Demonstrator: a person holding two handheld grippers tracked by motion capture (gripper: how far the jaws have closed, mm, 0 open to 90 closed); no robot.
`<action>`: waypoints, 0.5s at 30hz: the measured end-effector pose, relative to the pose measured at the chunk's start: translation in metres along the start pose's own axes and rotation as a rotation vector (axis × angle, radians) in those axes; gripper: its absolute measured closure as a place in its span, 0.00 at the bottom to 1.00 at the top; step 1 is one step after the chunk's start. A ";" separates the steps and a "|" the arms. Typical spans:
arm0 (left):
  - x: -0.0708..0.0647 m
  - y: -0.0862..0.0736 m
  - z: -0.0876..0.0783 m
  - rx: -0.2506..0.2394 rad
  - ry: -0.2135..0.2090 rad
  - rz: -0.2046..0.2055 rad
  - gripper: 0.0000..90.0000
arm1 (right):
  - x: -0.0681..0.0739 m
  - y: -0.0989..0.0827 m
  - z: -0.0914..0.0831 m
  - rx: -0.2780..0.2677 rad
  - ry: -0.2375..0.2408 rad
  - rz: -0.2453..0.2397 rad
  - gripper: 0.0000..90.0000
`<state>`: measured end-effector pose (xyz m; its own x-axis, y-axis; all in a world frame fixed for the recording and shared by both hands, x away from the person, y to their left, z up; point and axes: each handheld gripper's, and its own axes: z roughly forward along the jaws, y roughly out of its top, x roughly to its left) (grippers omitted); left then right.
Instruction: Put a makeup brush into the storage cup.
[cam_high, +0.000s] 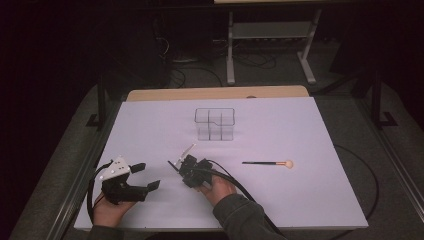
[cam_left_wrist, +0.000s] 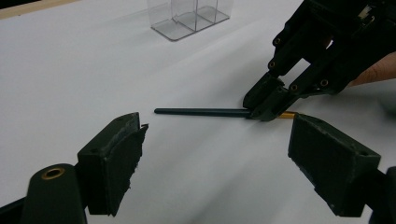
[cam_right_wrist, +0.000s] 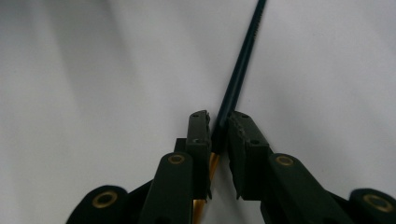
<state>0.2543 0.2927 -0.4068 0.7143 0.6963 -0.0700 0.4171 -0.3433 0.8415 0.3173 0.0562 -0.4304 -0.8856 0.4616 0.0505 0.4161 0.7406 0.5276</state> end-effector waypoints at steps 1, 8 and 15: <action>0.000 0.000 0.000 -0.001 0.000 0.000 0.19 | 0.000 0.000 0.000 -0.001 -0.002 0.000 0.87; 0.001 0.000 0.000 0.002 0.000 0.003 0.19 | 0.001 -0.001 0.000 -0.003 -0.019 -0.036 0.92; 0.001 0.000 -0.001 0.004 -0.002 0.008 0.20 | 0.001 0.000 0.000 -0.003 -0.012 -0.072 0.92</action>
<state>0.2544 0.2941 -0.4067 0.7187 0.6923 -0.0648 0.4138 -0.3510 0.8400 0.3167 0.0563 -0.4306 -0.9105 0.4134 0.0022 0.3511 0.7705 0.5320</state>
